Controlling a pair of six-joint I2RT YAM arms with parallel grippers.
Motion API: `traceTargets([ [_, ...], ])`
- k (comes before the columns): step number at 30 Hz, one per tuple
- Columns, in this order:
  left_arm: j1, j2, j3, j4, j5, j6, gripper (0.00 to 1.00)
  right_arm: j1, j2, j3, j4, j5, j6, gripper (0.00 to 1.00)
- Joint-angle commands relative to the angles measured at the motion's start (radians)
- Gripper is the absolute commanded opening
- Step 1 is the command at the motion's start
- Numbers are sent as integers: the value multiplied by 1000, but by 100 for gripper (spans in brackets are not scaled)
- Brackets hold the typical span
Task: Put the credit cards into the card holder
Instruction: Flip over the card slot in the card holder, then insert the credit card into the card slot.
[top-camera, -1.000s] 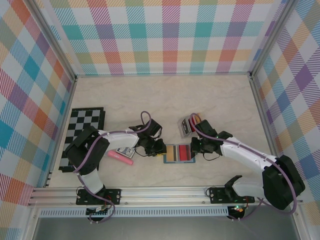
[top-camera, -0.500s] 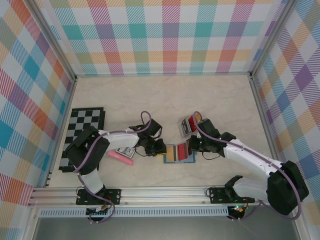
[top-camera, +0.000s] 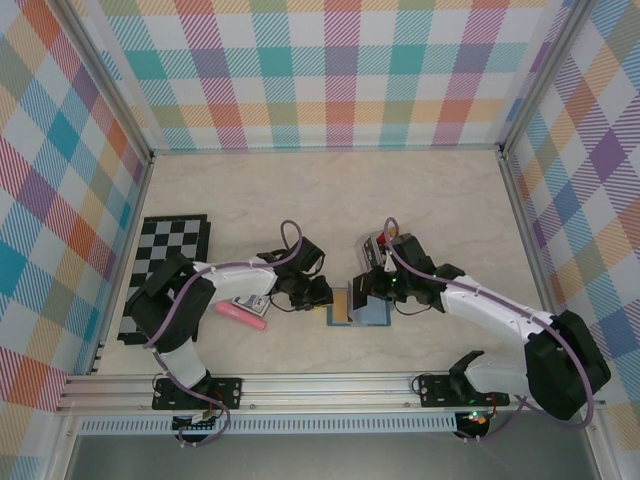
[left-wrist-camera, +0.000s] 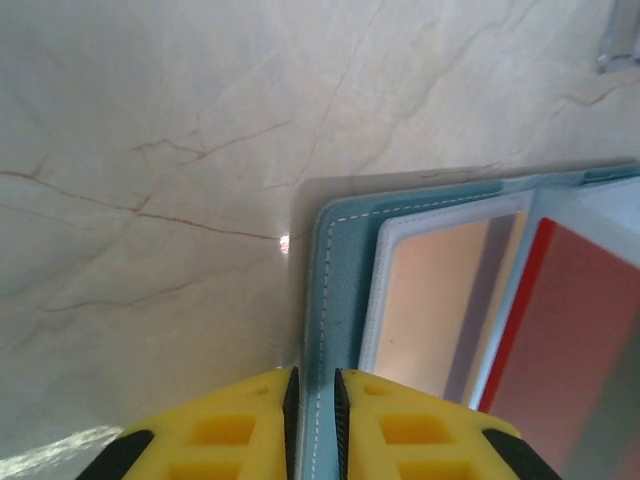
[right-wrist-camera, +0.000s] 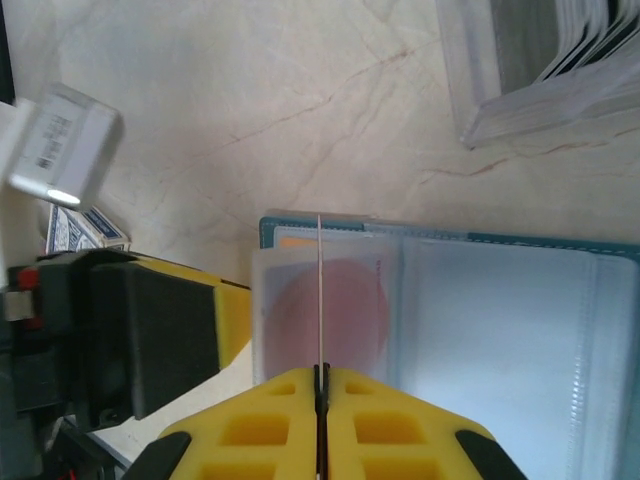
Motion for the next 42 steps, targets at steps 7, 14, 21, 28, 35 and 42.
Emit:
traceTargets([
  [7, -13, -130, -43, -67, -139, -7, 27, 7, 9, -19, 5, 5, 14, 9],
  [14, -12, -158, -55, -52, -143, -7, 36, -10, -111, -105, 25, 104, 10, 8],
  [21, -13, -157, -59, 12, -117, -25, 38, -23, -190, -161, 57, 71, -2, 9],
  [28, -13, -116, -42, 41, -65, -34, 41, -49, -139, -221, 203, -61, 62, 9],
  [35, -12, -78, -41, 63, -30, -33, 42, -56, -120, -233, 251, -85, 72, 9],
  [42, -13, -38, -28, 69, -8, -27, 41, -59, -52, -224, 268, -73, 52, 9],
])
